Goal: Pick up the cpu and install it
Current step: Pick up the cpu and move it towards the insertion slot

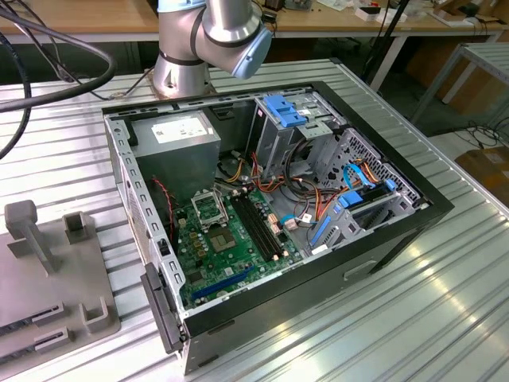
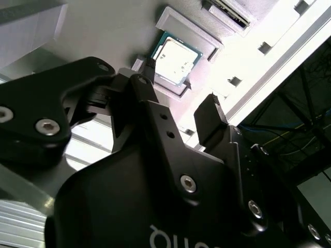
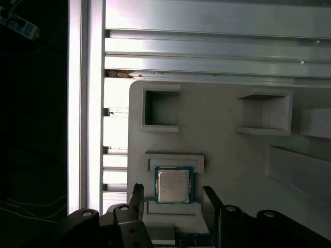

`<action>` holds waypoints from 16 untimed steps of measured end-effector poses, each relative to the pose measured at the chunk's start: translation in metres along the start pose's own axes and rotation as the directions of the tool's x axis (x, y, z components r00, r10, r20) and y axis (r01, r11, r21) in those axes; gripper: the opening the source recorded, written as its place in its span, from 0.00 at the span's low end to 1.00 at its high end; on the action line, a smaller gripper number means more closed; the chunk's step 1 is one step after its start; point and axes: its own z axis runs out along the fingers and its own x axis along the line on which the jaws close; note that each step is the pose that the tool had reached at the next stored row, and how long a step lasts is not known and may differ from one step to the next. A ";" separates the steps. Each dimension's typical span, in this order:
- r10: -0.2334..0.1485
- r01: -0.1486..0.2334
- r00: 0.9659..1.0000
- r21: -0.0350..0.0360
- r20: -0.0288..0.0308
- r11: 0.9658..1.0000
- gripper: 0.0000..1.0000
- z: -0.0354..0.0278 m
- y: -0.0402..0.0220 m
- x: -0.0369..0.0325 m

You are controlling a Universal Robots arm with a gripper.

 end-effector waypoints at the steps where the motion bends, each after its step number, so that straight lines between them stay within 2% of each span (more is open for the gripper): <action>1: 0.000 0.000 1.000 0.000 0.000 1.000 0.54 0.0000 0.0000 0.0000; 2: 0.000 0.000 1.000 0.000 0.000 1.000 0.61 0.0000 0.0000 0.0000; 16: 0.000 0.000 1.000 0.000 0.000 1.000 0.61 0.0004 0.0000 0.0000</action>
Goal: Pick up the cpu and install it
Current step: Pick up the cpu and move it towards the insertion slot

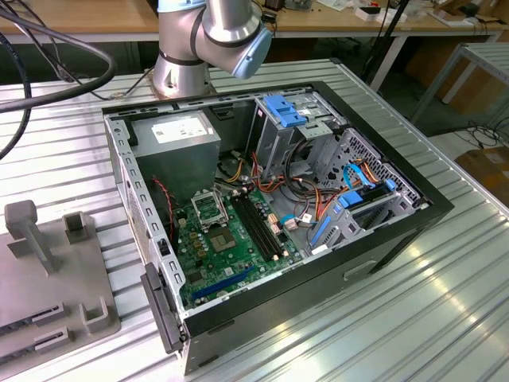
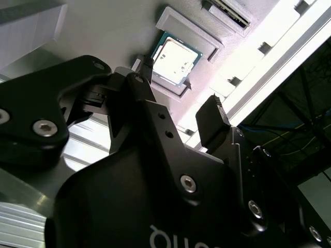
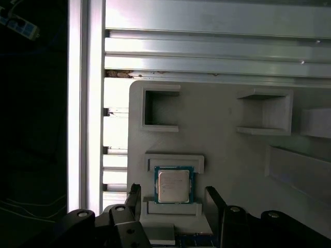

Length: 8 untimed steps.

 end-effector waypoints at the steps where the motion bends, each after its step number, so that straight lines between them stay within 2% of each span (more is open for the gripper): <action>1: 0.000 0.000 1.000 0.000 0.000 1.000 0.61 0.0002 0.0000 0.0000; 4: 0.001 -0.001 1.000 0.000 0.000 1.000 0.61 0.0029 0.0000 0.0000; 8: 0.003 -0.003 1.000 0.000 0.000 1.000 0.61 0.0099 -0.0001 -0.0001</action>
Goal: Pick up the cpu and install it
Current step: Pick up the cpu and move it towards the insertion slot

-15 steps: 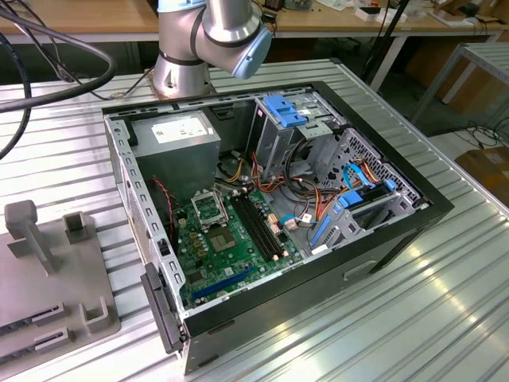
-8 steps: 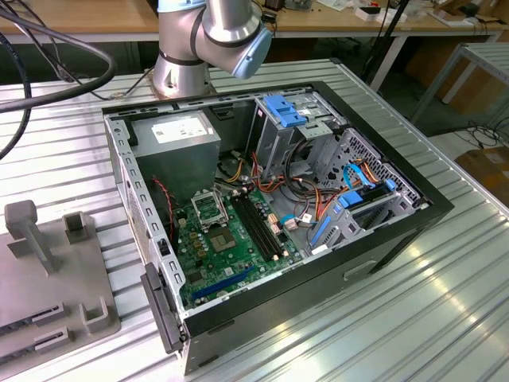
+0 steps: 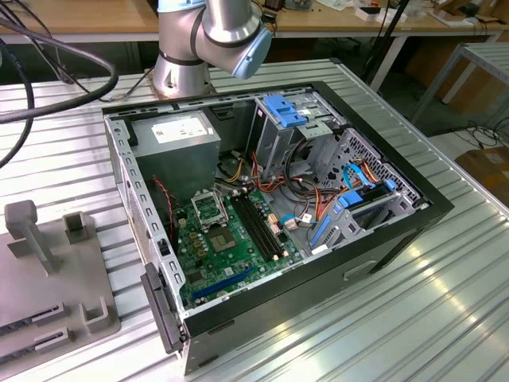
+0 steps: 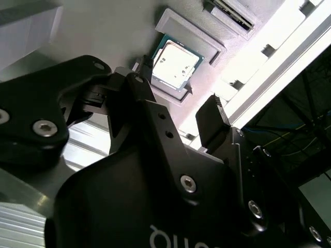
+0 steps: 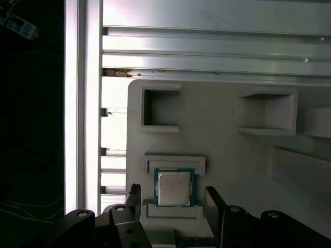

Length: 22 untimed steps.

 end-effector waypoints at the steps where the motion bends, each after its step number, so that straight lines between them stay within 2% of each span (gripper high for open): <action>1: 0.000 0.000 1.000 0.000 0.000 1.000 0.61 0.0019 0.0000 0.0000; 10: -0.004 0.004 1.000 0.000 0.000 1.000 0.61 0.0188 -0.0023 -0.0002; 22: 0.003 -0.003 1.000 0.000 0.000 1.000 0.61 0.0272 -0.0034 -0.0010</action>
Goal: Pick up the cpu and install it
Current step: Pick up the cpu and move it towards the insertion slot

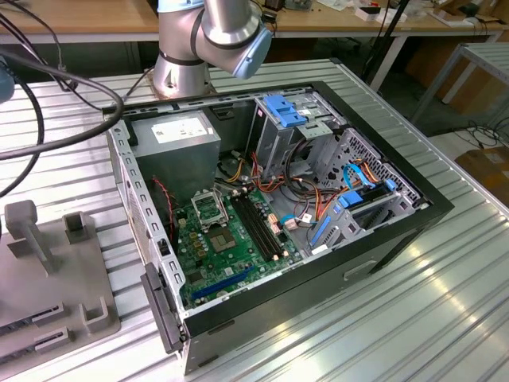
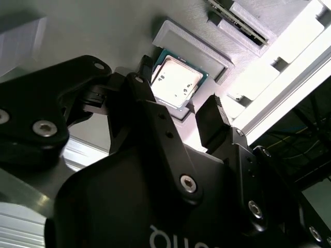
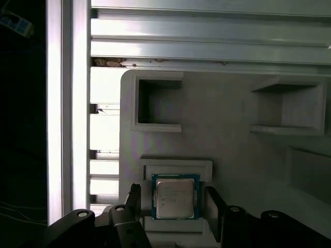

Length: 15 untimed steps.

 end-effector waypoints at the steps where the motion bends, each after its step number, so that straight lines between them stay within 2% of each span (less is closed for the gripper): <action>1: 0.000 0.000 1.000 0.000 0.000 1.000 0.61 0.0005 -0.0002 0.0000; 6: 0.000 0.000 1.000 0.000 0.000 1.000 0.61 0.0039 -0.0010 0.0000; 15: 0.000 0.000 1.000 0.000 0.000 1.000 0.61 0.0057 -0.0013 -0.0001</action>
